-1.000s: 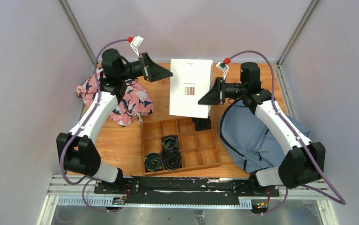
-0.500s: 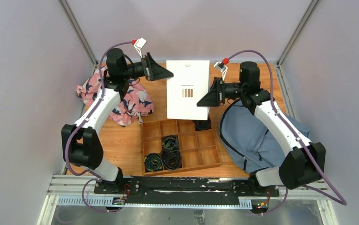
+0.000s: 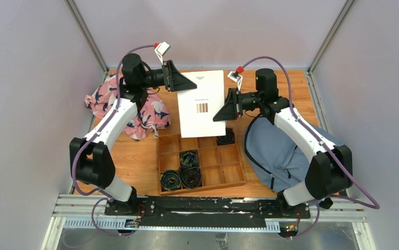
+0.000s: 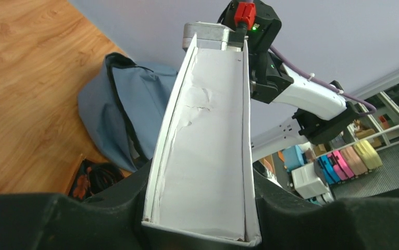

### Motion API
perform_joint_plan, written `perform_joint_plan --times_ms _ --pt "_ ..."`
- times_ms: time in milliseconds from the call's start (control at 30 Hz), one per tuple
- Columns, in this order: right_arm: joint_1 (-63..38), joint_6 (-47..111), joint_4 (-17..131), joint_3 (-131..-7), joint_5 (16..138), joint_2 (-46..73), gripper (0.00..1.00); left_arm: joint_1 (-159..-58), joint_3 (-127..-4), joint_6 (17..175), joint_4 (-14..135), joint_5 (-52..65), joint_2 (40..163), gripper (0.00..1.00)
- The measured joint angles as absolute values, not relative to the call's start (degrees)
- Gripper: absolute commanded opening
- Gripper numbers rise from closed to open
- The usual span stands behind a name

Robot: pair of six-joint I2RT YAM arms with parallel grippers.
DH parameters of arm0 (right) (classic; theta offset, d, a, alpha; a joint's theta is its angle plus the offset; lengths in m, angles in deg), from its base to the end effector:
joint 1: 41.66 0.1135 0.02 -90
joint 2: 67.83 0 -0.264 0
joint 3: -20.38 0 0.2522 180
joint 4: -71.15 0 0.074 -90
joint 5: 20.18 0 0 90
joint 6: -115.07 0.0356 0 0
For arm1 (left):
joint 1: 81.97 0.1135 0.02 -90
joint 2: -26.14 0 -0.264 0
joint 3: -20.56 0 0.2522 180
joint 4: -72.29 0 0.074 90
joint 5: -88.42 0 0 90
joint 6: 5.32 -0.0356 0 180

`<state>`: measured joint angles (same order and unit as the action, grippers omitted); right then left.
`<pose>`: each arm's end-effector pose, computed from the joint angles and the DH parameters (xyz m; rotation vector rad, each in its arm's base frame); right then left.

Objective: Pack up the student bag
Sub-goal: Pick up the book from the center of the board.

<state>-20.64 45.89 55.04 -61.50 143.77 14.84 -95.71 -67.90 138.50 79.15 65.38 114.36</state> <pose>0.2852 0.1463 0.3475 -0.9674 1.7262 1.6725 0.3334 -0.1153 0.3893 0.5245 1.7386 -1.7142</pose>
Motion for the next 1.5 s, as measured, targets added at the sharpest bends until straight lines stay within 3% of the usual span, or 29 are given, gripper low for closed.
perform_joint_plan --times_ms 100,200,500,800,1000,1233,1500 --pt "-20.64 46.59 55.26 -62.20 143.77 16.15 0.71 -95.56 -67.84 138.74 79.59 65.36 114.36 0.23" --pt "-20.88 47.83 55.61 -62.59 142.33 17.33 0.86 -95.51 -67.70 139.66 81.25 65.29 114.36 0.22" --pt "-29.76 51.70 50.36 -62.20 134.16 12.00 0.86 -95.21 -67.88 136.88 88.33 62.47 114.32 0.26" --pt "-41.19 68.16 47.80 -59.77 128.06 3.24 0.84 -95.73 -63.73 116.47 89.36 56.33 107.83 0.23" --pt "-42.02 93.76 63.82 -50.24 132.32 9.90 0.85 -103.84 -49.21 89.26 89.66 45.05 95.83 0.00" --pt "-40.44 106.61 69.75 -52.73 134.35 14.69 0.89 -106.92 -42.09 65.48 89.42 39.15 91.19 0.01" --pt "-34.35 112.84 73.05 -60.82 137.39 21.18 0.90 -107.73 -40.14 55.84 89.20 38.03 90.34 0.03"
